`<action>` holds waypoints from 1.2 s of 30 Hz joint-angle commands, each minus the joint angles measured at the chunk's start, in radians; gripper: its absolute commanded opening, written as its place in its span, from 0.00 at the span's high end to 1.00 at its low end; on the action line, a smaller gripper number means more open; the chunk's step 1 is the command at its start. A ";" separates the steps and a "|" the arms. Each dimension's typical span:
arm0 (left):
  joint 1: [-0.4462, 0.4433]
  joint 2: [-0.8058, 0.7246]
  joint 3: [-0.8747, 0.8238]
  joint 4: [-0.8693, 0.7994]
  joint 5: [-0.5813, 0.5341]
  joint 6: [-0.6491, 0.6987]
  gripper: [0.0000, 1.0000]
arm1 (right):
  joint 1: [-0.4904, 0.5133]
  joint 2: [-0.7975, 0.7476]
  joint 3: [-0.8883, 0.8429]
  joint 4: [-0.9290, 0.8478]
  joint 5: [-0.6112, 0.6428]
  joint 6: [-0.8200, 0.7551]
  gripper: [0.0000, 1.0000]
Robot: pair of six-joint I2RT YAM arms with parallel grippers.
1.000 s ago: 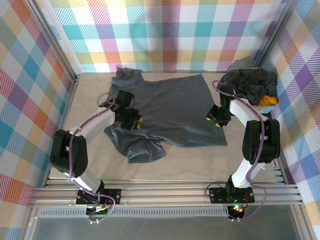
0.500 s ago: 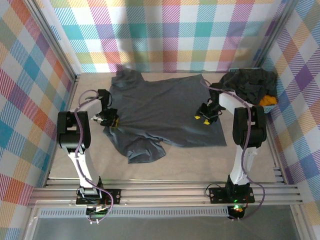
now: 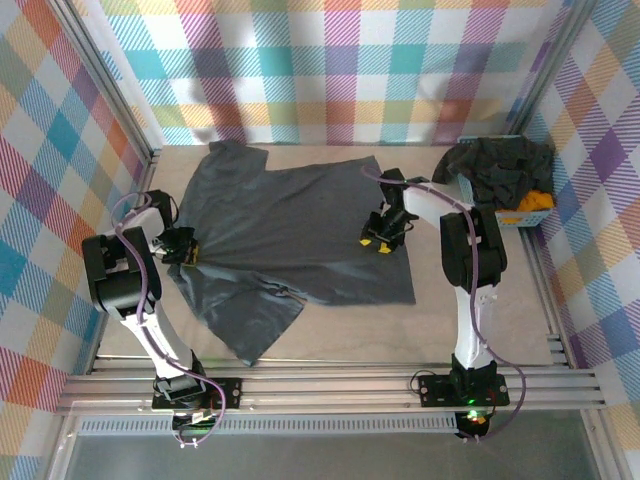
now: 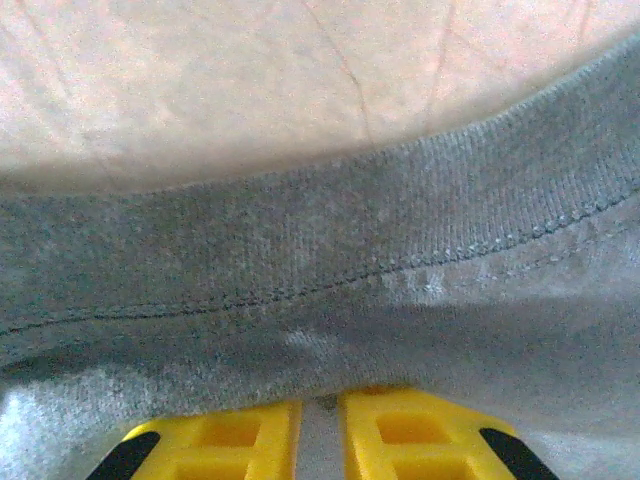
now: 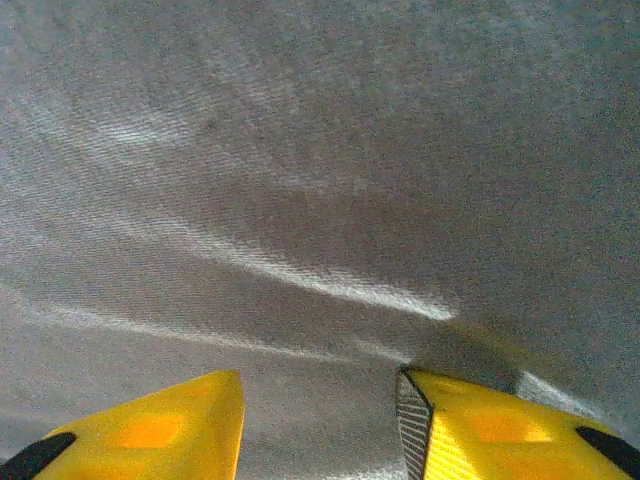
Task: Fold and stack the t-shirts
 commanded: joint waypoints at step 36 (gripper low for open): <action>-0.621 -0.753 -0.650 -0.342 0.052 -0.144 0.60 | -0.095 -0.670 -0.494 -0.012 -0.094 0.135 0.48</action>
